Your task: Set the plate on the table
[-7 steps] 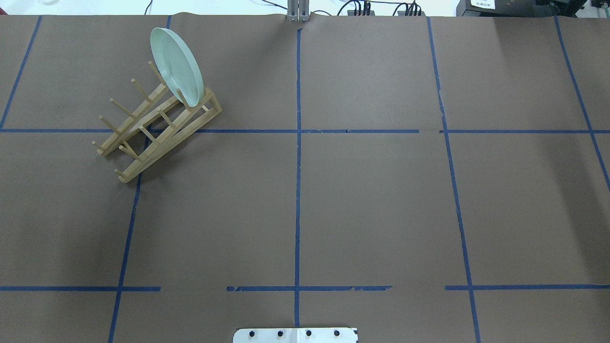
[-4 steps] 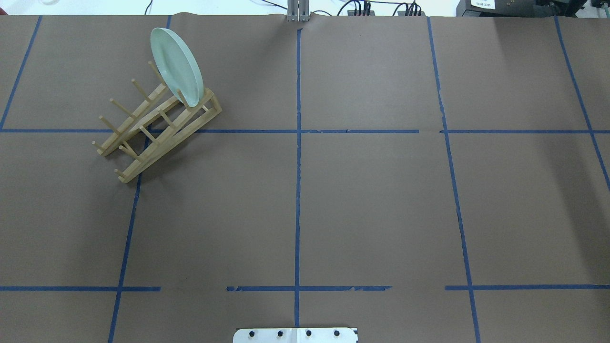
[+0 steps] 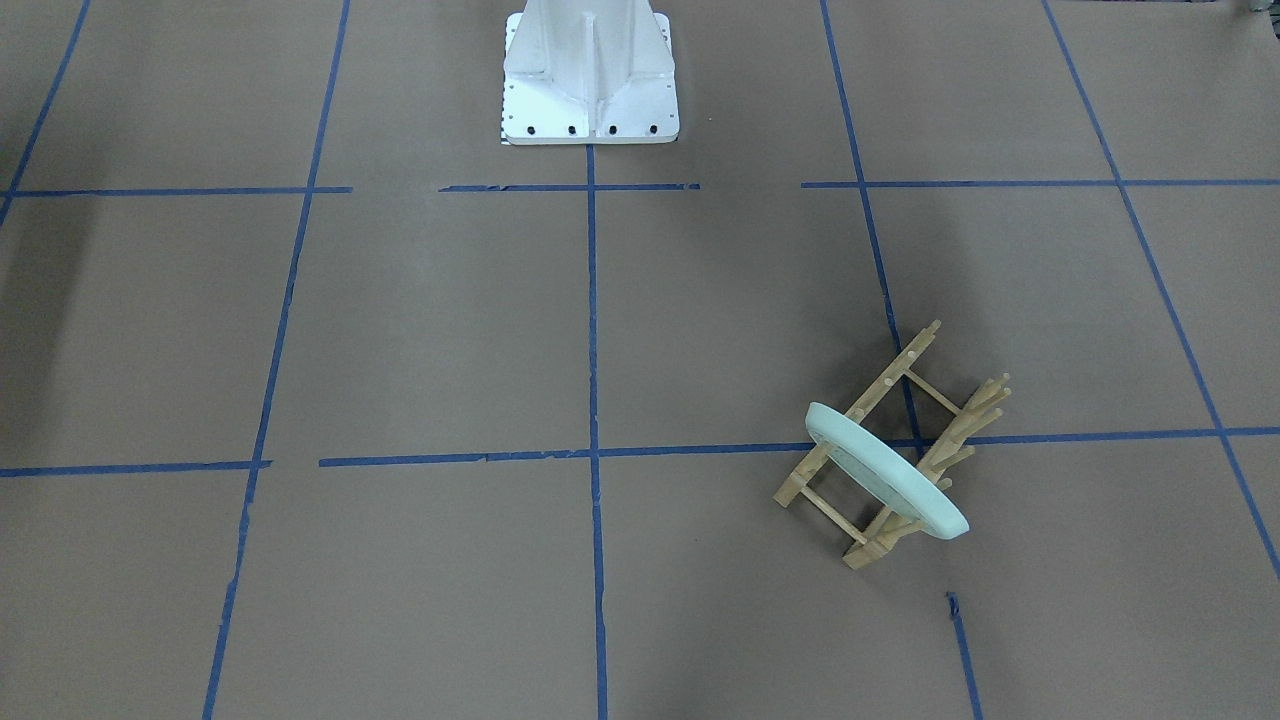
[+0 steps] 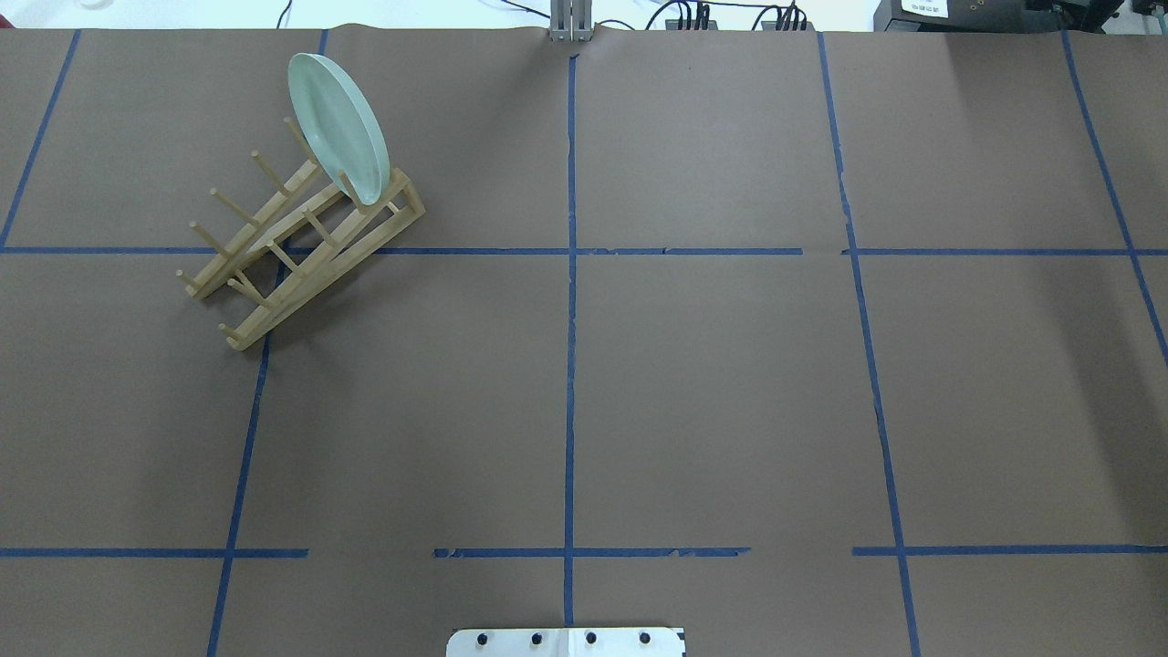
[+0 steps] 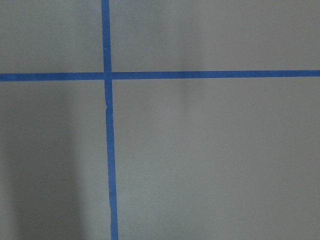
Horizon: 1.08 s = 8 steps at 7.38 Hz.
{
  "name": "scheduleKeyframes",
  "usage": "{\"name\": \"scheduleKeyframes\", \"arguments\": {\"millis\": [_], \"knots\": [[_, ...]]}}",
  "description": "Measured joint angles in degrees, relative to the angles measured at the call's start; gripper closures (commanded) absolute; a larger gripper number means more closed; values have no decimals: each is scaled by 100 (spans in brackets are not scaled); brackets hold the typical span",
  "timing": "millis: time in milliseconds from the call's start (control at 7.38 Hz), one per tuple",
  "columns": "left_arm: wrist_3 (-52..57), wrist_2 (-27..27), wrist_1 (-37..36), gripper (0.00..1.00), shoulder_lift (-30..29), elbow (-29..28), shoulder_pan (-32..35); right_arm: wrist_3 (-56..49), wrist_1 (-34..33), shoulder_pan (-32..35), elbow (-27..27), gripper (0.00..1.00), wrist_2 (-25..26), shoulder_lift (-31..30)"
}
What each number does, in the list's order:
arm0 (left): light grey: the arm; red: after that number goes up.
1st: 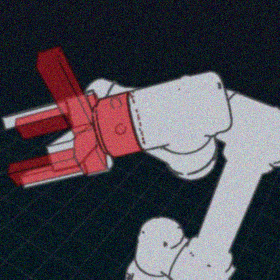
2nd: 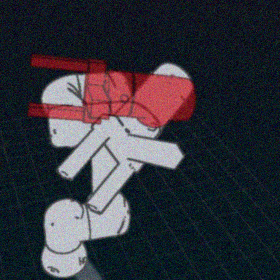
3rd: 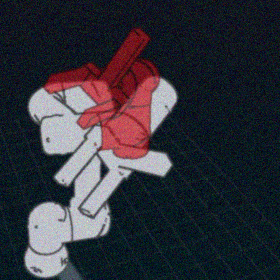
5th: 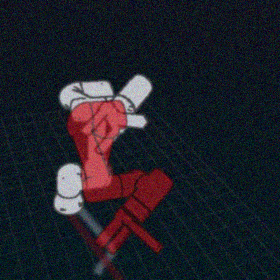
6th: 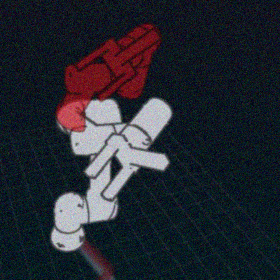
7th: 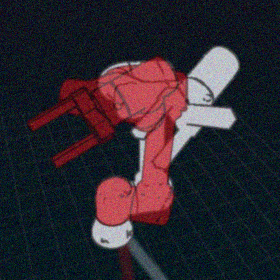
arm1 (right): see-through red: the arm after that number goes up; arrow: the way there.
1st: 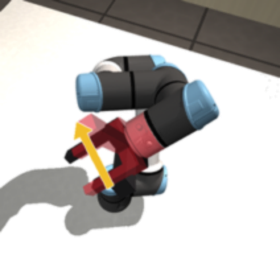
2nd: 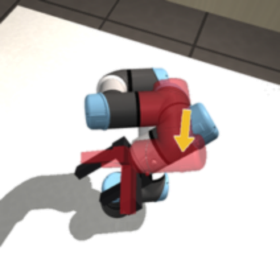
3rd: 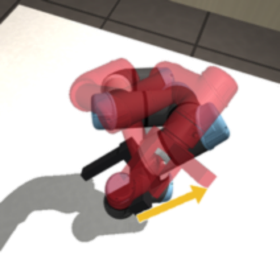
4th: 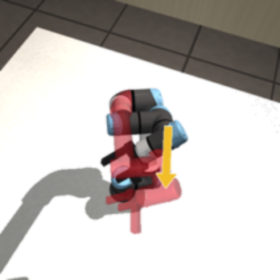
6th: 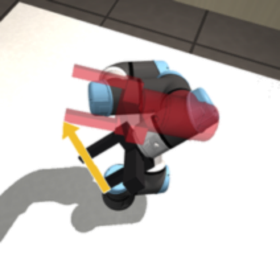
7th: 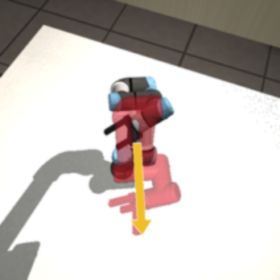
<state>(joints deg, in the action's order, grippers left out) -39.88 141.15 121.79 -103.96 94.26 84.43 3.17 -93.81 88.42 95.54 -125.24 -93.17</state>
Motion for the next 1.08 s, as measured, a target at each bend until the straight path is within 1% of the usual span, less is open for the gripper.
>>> {"name": "scheduleKeyframes", "arguments": {"millis": [271,406,542,677,812,1083], "knots": [[-2237,-141,1662,0,-250,-398,-758,4,3,2,0,0,0,0],[-3269,-374,2502,0,-363,-612,-1055,4,3,2,0,0,0,0],[-4272,-863,3183,0,-466,-742,-1371,6,3,3,0,0,0,0],[-5151,-1465,3648,0,-548,-796,-1689,8,3,3,0,0,0,0],[-5761,-1938,3893,0,-635,-821,-1931,7,3,2,0,0,0,1],[-6245,-2376,4020,0,-856,-863,-2284,1,3,0,0,0,0,0]]}}
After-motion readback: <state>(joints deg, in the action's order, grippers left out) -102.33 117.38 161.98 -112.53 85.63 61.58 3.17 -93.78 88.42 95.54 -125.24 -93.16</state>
